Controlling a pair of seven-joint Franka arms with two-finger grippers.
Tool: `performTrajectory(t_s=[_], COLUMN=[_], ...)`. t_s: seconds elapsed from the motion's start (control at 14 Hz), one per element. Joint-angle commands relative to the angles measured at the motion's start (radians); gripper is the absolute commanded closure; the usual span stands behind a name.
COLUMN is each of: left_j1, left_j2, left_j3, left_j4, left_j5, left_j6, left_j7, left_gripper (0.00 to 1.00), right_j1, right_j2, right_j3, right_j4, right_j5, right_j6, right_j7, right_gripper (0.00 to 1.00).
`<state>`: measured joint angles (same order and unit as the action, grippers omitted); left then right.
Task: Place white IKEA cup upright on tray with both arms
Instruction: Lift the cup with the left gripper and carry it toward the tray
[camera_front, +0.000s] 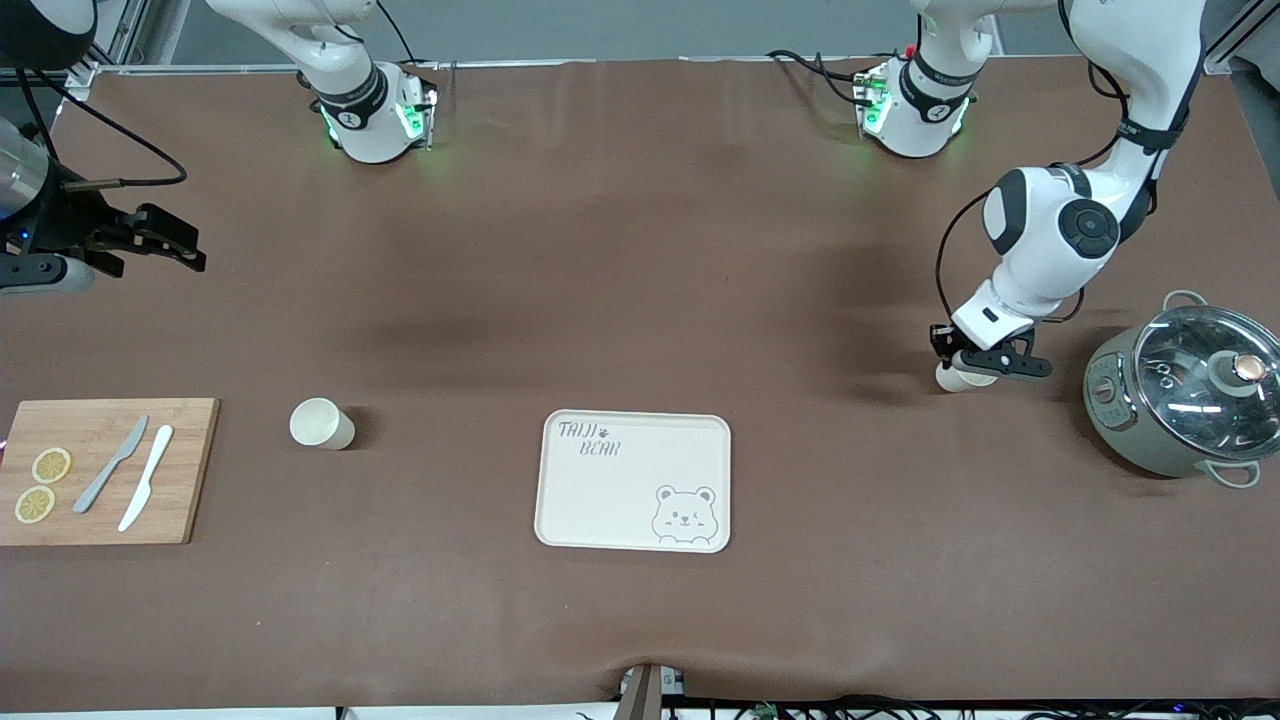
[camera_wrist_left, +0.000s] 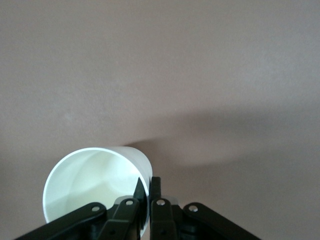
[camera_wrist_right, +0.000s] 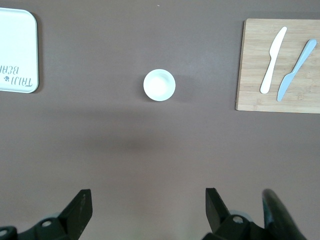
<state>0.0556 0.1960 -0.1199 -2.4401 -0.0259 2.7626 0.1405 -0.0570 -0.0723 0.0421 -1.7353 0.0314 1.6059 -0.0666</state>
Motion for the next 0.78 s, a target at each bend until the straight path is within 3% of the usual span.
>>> performTrajectory(t_s=[0.0, 0.43, 0.71], left_j1=[0.000, -0.005, -0.011], left_j2=[0.002, -0.041, -0.035], left_j3=[-0.007, -0.124, -0.211], left_j4=[0.077, 0.294, 0.410], left_j5=[0.023, 0.026, 0.099], left_j6=[-0.088, -0.411, -0.526], left_j7=[-0.018, -0.188, -0.361], left_gripper=[1.00, 1.00, 1.00], right_j1=[0.008, 0.008, 0.008], right_j2=[0.016, 0.016, 0.016], right_j3=[-0.001, -0.001, -0.001], right_j4=[0.025, 0.025, 0.025], right_j5=[-0.015, -0.015, -0.015], right_j6=[-0.007, -0.007, -0.007], right_j7=[0.014, 0.014, 0.014], right_gripper=[0.00, 0.00, 0.00])
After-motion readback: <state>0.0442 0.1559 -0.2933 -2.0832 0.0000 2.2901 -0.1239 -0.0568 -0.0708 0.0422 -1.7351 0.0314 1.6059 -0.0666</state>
